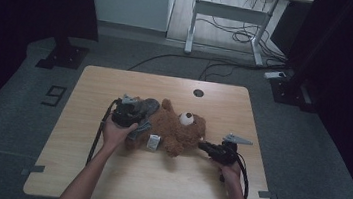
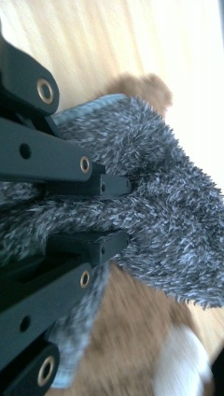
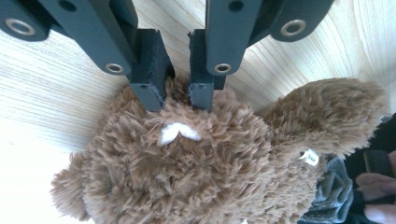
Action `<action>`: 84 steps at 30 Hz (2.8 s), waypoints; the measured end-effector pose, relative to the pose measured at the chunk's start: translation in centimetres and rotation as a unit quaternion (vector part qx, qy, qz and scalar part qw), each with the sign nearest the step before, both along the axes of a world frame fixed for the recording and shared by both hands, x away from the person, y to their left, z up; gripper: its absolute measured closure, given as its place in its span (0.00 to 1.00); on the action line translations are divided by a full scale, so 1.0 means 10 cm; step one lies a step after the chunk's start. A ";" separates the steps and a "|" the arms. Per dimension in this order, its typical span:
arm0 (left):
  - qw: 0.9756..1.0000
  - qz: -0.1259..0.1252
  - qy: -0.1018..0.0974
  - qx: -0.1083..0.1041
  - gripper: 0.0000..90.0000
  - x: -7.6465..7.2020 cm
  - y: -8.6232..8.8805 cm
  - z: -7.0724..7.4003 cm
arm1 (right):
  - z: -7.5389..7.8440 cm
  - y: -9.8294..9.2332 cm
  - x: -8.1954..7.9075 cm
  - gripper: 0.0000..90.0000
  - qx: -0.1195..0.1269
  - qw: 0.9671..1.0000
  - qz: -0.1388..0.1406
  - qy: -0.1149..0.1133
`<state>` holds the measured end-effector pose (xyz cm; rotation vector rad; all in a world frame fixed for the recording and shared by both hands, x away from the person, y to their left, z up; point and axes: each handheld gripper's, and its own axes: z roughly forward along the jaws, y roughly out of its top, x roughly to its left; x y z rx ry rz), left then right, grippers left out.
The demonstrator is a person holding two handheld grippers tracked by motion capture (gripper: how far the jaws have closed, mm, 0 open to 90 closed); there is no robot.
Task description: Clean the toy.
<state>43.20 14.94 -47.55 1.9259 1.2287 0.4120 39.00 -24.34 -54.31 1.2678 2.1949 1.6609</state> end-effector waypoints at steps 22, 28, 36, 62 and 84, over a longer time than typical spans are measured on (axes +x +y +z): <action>0.999 -0.010 -0.042 0.000 0.84 -0.21 0.20 0.32 | 0.00 0.01 0.00 0.87 -0.005 1.000 -0.004 0.005; 0.995 -0.067 -0.066 -0.021 0.84 -0.25 -0.25 0.60 | 0.00 0.00 0.00 0.87 -0.005 1.000 -0.004 0.005; 0.995 -0.090 -0.032 -0.004 0.84 -0.11 -0.63 0.41 | 0.00 0.00 0.00 0.87 -0.004 1.000 -0.003 0.006; 0.999 -0.018 -0.011 0.045 0.85 -0.19 0.08 0.04 | 0.00 0.00 0.00 0.90 -0.010 1.000 0.002 0.008; 0.997 -0.059 -0.035 0.020 0.84 0.03 -0.35 0.52 | -0.01 -0.01 0.01 0.89 -0.012 1.000 0.001 0.010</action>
